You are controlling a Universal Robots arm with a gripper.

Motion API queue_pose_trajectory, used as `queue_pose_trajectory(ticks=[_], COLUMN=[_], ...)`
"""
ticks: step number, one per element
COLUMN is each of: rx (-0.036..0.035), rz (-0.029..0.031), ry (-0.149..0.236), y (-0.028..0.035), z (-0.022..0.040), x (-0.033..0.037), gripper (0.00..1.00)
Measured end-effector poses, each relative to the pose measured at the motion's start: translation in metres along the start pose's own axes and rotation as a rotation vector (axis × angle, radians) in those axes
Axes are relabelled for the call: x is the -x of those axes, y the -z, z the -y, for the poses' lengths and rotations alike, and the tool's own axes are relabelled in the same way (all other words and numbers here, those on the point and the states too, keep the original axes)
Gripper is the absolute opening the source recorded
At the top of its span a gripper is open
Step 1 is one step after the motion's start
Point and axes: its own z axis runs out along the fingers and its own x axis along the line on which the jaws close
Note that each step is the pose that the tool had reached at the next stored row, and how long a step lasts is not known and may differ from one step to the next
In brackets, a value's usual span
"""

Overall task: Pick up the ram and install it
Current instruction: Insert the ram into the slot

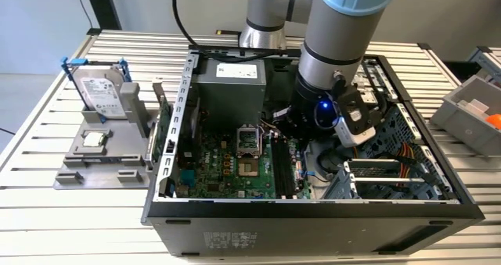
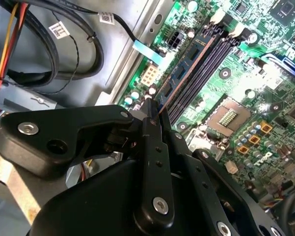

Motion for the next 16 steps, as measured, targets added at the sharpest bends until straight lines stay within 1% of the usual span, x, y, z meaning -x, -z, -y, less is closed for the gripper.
queue_pose_trajectory(ticks=[9,16], rx=[0.0004,-0.0007], rz=[-0.0002,-0.0002], ry=[0.009,0.011], y=[-0.0103,-0.0132], z=[0.0008,0.0016], x=[-0.0006,-0.0016], gripper=[0.00,0.00])
